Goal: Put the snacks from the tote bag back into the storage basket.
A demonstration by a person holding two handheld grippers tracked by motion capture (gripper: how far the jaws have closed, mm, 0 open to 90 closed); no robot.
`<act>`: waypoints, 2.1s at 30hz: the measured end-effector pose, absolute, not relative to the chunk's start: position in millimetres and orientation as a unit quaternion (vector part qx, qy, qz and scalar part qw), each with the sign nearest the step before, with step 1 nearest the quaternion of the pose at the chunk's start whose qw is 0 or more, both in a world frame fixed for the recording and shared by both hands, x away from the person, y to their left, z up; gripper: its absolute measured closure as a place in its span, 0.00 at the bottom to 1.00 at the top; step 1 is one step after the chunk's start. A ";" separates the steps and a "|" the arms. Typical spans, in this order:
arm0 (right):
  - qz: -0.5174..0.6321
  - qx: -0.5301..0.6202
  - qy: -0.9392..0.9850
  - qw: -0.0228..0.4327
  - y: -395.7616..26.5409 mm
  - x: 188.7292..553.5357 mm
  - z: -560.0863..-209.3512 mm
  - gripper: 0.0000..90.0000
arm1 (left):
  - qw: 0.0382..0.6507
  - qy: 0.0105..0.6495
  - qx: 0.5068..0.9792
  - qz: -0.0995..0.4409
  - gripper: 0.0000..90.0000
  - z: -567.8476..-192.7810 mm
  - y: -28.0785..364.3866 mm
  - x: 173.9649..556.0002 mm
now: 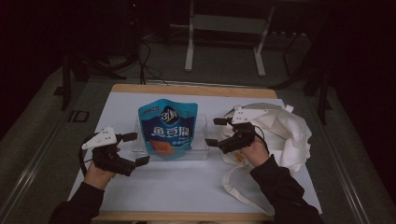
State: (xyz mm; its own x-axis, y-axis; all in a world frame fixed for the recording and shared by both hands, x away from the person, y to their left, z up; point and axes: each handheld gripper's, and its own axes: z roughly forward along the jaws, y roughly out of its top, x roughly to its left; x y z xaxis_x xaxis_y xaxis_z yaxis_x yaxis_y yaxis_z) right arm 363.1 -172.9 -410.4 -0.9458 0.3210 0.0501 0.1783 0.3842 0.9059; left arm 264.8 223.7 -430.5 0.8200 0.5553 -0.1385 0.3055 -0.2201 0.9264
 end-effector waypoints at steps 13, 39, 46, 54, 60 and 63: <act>0.526 0.141 0.836 0.073 -204.6 323.2 -418.8 0.16 | 0.574 0.216 0.787 0.067 0.02 -442.1 177.0 242.4; 0.542 0.148 0.825 0.068 -252.1 282.3 -440.8 0.16 | 0.553 0.127 0.823 -0.009 0.02 -456.9 97.9 250.4; 0.534 0.156 0.827 0.081 -267.5 273.3 -449.3 0.16 | 0.544 0.111 0.832 -0.014 0.02 -461.0 82.8 251.5; 0.530 0.159 0.827 0.102 -280.2 261.9 -456.3 0.16 | 0.534 0.121 0.837 -0.013 0.02 -472.2 77.0 249.2; 0.525 0.162 0.829 0.105 -282.2 260.4 -463.5 0.16 | 0.532 0.112 0.839 -0.012 0.02 -474.2 75.8 248.1; 0.523 0.160 0.830 0.107 -281.2 261.0 -465.8 0.16 | 0.533 0.108 0.839 -0.011 0.02 -475.2 75.7 248.2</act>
